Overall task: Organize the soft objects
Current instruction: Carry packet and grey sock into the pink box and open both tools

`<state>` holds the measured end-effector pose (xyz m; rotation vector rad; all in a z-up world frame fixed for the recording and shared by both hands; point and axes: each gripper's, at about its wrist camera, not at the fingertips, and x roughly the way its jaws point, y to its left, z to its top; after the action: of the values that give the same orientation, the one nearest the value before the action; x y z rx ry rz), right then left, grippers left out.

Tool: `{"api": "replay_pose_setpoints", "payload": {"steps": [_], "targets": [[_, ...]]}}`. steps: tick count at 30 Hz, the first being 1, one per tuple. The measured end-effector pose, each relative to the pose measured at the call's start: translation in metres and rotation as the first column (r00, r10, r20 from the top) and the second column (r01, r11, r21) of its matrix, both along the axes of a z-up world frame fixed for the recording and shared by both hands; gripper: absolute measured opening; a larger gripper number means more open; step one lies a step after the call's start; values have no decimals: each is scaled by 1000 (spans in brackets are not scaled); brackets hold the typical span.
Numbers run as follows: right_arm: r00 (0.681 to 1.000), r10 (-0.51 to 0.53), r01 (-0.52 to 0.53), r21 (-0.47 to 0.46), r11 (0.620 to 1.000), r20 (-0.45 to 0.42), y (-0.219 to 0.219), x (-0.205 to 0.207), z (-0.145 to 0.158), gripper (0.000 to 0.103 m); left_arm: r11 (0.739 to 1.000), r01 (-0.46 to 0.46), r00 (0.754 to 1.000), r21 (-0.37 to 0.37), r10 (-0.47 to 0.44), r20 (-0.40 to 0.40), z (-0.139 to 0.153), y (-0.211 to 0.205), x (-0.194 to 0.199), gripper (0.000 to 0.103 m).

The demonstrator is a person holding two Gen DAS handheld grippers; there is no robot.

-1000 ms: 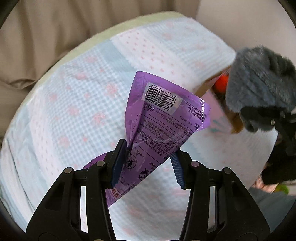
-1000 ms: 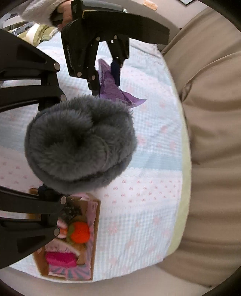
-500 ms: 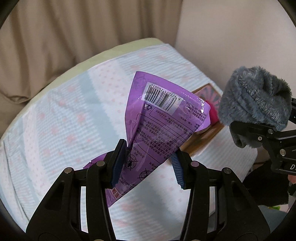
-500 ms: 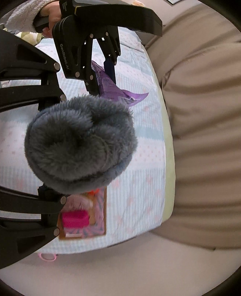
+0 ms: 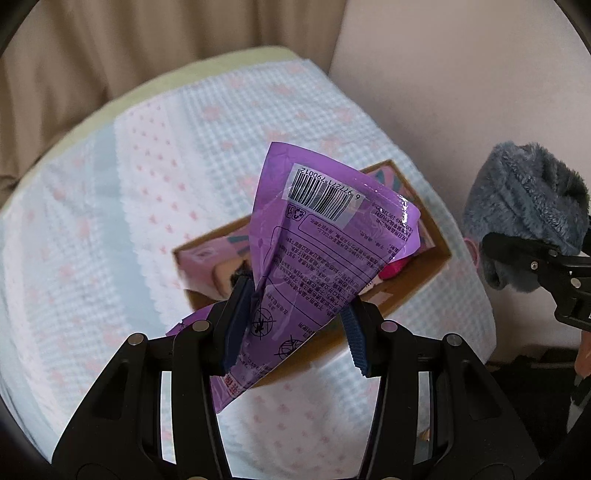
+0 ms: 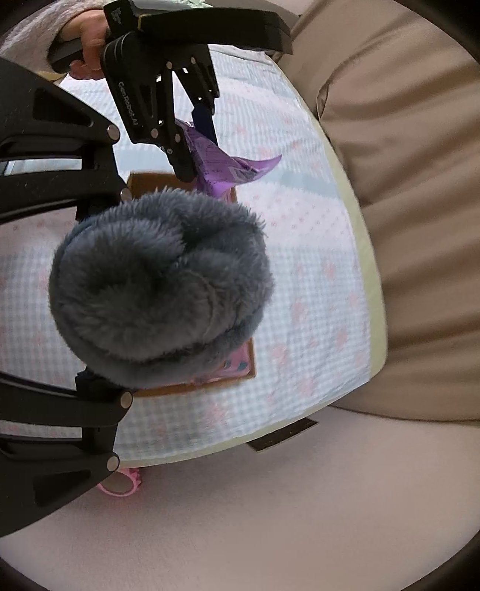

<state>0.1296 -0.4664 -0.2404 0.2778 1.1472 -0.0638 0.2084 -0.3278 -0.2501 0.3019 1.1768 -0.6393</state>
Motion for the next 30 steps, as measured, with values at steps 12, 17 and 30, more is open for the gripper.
{"api": "replay_pose_setpoints", "payload": {"steps": [12,17,30], "targets": [[989,-22,45,156,987,-145,-40,29,-88,54,982,93,994,167,-80,-79,-88,-49,17,45],[989,-9,31,148,988,-150,-40,45,-103,67,971,116,992,211,-104,-66,-93,-56,21,96],[988,-53,62,58,996,-148,-39,50,-116,103,967,122,991,222,-106,-86,-107,-41,21,103]]}}
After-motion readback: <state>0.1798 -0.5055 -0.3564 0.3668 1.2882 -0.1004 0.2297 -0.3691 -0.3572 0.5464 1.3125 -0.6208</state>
